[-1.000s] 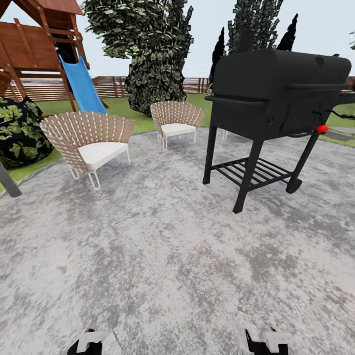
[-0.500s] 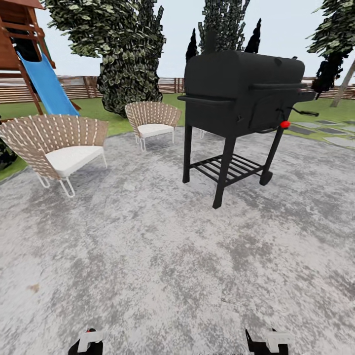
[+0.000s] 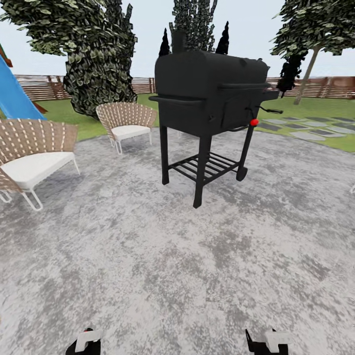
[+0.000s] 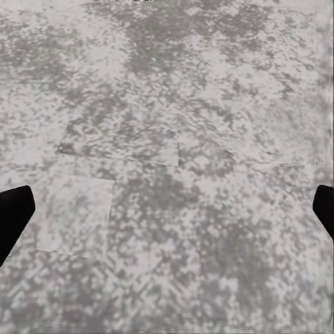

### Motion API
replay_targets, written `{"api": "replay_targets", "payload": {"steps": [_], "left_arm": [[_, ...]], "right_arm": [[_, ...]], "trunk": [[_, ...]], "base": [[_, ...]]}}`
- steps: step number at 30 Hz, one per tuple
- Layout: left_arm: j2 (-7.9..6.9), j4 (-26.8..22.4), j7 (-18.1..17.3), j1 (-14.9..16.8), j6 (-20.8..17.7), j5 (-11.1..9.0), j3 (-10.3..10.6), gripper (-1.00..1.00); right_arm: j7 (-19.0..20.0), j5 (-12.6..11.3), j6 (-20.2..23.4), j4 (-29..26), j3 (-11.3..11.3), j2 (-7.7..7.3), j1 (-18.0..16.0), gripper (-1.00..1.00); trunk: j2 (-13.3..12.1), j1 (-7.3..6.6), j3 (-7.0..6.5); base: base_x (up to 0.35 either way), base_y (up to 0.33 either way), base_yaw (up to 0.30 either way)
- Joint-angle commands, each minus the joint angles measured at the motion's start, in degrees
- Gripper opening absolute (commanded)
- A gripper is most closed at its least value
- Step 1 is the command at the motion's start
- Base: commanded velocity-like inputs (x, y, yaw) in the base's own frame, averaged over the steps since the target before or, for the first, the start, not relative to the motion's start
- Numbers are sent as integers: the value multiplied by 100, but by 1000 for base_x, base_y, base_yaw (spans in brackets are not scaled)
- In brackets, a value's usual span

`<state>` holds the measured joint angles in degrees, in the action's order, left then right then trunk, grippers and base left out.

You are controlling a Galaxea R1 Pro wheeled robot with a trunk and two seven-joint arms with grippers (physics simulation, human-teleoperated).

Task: In the garden, pick up the pesticide atomizer on the floor and spray pesticide onto both trees until each tree trunk is fully covered.

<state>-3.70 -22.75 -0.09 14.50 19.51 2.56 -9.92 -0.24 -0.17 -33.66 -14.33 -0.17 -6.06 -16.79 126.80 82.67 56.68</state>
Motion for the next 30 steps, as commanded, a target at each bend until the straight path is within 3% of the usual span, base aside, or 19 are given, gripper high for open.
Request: {"api": "replay_targets", "payload": {"steps": [1,17,30], "left_arm": [[0,-1,0,0,0,-1,-1,-100],[1,16,1,0,0,7,-1,-100],[1,34,1,0,0,8,7,-100]], "right_arm": [[-1,0,0,0,0,0,0,100],[0,0,0,0,0,0,0,100],[-1,0,0,0,0,0,0,100]], "trunk": [[0,0,0],[0,0,0],[0,0,0]], "base": [[317,0,-293],[331,-8,-294],[312,-112,-296]]}}
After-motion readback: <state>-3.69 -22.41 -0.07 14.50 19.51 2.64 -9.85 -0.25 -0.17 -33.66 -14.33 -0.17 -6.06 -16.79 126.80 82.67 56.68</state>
